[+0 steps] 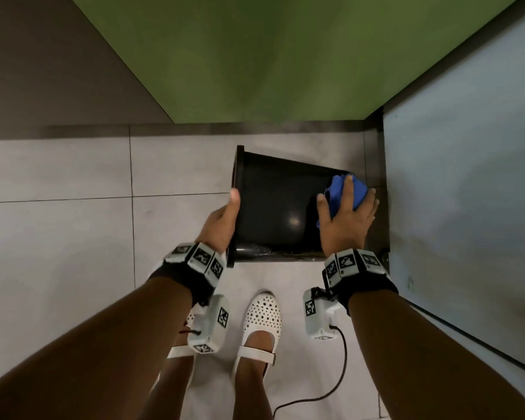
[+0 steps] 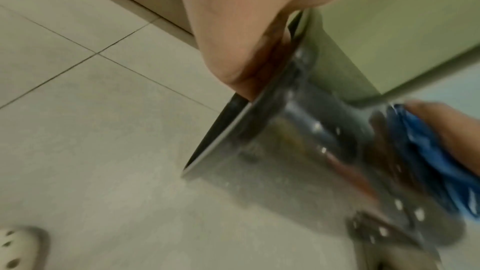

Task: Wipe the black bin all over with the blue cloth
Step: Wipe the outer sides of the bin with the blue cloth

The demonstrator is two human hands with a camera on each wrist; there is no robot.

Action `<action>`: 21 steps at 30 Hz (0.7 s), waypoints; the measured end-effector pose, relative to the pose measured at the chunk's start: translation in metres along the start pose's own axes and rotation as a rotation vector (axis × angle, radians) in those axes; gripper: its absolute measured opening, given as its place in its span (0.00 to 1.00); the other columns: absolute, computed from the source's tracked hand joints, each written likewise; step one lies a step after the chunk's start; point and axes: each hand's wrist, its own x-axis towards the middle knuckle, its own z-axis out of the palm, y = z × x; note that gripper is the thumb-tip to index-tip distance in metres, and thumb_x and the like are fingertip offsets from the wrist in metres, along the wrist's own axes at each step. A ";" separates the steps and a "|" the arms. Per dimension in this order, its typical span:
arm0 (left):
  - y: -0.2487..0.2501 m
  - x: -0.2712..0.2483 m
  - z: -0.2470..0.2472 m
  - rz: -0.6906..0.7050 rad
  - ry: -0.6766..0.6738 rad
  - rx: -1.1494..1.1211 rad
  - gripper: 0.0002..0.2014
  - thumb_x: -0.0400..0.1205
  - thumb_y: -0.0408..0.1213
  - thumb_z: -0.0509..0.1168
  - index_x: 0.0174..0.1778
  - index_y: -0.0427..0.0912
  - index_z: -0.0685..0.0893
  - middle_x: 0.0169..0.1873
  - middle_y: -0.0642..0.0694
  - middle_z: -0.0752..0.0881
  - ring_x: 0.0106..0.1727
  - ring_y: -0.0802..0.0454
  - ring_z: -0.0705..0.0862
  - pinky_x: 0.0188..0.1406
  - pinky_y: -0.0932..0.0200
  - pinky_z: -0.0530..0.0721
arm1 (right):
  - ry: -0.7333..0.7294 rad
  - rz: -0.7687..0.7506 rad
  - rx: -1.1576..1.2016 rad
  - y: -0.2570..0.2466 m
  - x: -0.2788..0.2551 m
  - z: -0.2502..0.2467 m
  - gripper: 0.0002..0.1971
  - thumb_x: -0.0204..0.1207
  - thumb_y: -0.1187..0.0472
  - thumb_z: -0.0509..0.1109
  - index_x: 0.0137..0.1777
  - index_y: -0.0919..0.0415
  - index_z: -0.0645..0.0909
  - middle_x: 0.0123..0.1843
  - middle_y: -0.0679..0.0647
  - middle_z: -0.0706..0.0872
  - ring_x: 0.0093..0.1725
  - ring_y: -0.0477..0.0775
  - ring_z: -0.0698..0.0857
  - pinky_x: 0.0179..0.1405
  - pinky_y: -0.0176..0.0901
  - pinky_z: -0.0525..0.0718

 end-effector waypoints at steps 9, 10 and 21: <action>0.000 -0.017 0.008 0.010 0.091 0.070 0.29 0.83 0.61 0.39 0.30 0.47 0.74 0.30 0.48 0.77 0.36 0.47 0.78 0.34 0.58 0.79 | 0.100 -0.026 0.050 -0.004 0.004 0.003 0.23 0.84 0.51 0.55 0.78 0.43 0.60 0.83 0.62 0.52 0.81 0.67 0.52 0.78 0.65 0.62; 0.003 -0.015 0.007 -0.005 0.081 0.073 0.29 0.82 0.63 0.38 0.31 0.48 0.74 0.31 0.48 0.78 0.38 0.46 0.79 0.39 0.55 0.82 | 0.096 -0.050 0.054 -0.008 0.004 0.002 0.22 0.83 0.51 0.55 0.77 0.43 0.62 0.83 0.62 0.53 0.81 0.67 0.51 0.78 0.64 0.60; 0.072 -0.007 -0.001 -0.132 0.063 0.201 0.29 0.88 0.50 0.36 0.80 0.36 0.62 0.72 0.30 0.74 0.71 0.39 0.75 0.69 0.53 0.69 | -0.076 -0.549 0.222 -0.077 -0.030 0.012 0.19 0.80 0.52 0.57 0.71 0.49 0.70 0.71 0.63 0.71 0.72 0.64 0.70 0.69 0.63 0.73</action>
